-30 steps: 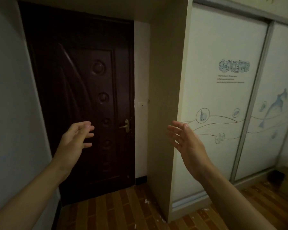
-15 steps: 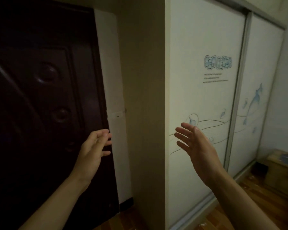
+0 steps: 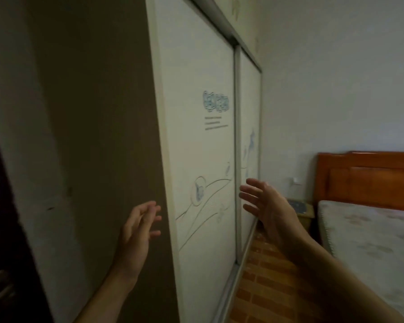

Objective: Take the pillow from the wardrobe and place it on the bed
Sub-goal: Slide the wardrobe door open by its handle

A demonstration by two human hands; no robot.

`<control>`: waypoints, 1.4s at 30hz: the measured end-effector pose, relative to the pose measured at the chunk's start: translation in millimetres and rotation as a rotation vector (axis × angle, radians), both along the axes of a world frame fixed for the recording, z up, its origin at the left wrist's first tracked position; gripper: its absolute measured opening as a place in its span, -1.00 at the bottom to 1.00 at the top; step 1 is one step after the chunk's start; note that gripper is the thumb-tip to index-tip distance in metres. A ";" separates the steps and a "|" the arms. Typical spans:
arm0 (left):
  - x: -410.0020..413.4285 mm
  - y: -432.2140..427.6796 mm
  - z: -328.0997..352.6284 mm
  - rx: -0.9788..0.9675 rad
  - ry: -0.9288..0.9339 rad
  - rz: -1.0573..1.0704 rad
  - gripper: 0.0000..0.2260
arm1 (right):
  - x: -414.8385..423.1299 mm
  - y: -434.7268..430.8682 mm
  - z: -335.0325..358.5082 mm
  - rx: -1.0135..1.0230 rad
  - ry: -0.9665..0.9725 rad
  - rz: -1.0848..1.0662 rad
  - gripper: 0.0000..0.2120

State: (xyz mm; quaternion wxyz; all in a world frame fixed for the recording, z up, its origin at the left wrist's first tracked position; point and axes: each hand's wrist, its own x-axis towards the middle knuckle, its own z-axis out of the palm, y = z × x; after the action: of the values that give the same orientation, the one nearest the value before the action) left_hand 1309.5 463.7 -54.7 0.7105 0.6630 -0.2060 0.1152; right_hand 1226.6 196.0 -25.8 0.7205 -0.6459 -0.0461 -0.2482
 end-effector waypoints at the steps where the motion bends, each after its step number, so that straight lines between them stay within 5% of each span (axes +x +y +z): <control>1: 13.3 -6.5 4.2 -0.001 -0.008 -0.034 -0.65 | 4.9 -4.1 4.1 -0.003 -0.010 -0.028 -0.53; 14: 120.6 -181.7 -9.4 0.093 -0.023 -0.426 -0.57 | 43.5 -109.2 -18.8 0.003 0.006 -0.381 -0.55; 42: 424.8 -592.2 24.1 -0.055 0.026 -0.599 -0.73 | 261.1 -455.2 -15.6 0.045 0.004 -0.696 -0.59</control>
State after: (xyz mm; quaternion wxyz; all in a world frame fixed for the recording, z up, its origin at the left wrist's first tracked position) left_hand 1734.4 -128.4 -30.6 0.7330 0.5547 -0.3802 -0.1024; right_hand 1487.7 -259.2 -41.4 0.6068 -0.6073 0.1841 -0.4787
